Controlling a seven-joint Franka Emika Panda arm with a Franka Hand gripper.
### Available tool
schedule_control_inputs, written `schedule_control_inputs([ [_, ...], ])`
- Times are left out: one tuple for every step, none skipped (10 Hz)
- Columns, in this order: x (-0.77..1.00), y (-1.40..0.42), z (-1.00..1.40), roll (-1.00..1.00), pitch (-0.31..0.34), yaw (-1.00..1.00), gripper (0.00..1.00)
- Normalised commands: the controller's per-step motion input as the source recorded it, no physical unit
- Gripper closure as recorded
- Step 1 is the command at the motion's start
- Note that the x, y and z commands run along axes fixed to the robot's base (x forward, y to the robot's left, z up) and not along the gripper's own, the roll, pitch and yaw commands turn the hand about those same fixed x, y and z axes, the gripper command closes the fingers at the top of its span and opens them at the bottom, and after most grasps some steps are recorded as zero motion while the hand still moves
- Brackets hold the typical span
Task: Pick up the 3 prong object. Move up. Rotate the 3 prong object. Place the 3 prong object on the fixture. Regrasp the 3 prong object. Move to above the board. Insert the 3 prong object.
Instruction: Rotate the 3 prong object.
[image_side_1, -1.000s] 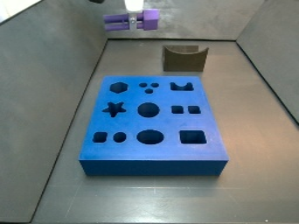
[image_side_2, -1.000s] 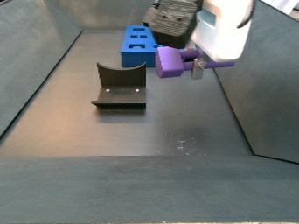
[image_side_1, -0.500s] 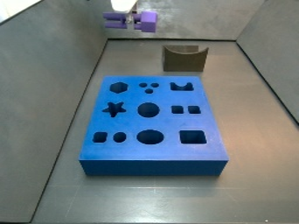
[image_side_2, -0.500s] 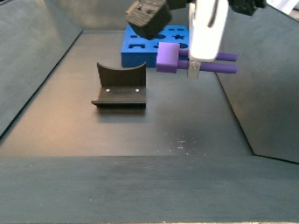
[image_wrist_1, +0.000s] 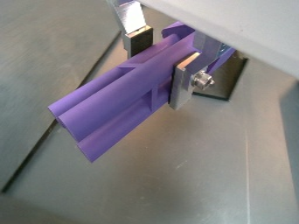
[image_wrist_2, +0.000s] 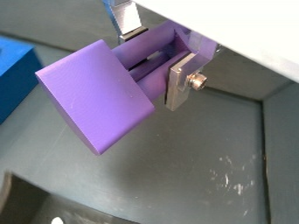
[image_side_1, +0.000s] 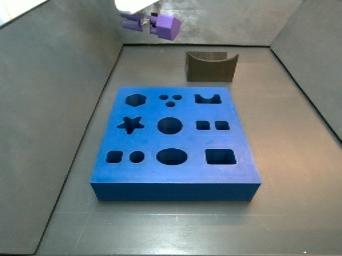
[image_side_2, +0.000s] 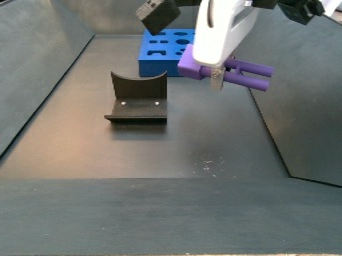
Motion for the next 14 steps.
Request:
schedule_control_inputs([
  [0.02, 0.02, -0.04, 0.00, -0.008, -1.00, 1.00],
  [0.02, 0.02, -0.04, 0.00, -0.008, -1.00, 1.00],
  [0.02, 0.02, -0.04, 0.00, -0.008, -1.00, 1.00],
  [0.02, 0.02, -0.04, 0.00, -0.009, -1.00, 1.00],
  [0.02, 0.02, -0.04, 0.00, -0.010, -1.00, 1.00],
  [0.02, 0.02, -0.04, 0.00, -0.010, -1.00, 1.00],
  [0.02, 0.02, -0.04, 0.00, -0.011, -1.00, 1.00],
  [0.02, 0.02, -0.04, 0.01, -0.013, -1.00, 1.00],
  [0.02, 0.02, -0.04, 0.01, -0.013, -1.00, 1.00],
  [0.02, 0.02, -0.04, 0.01, -0.015, -1.00, 1.00],
  [0.02, 0.02, -0.04, 0.01, -0.017, -1.00, 1.00],
  [0.02, 0.02, -0.04, 0.01, -0.021, -1.00, 1.00],
  [0.02, 0.02, -0.04, 0.01, -0.023, -1.00, 1.00],
  [0.02, 0.02, -0.04, 0.01, -0.024, -0.76, 1.00],
])
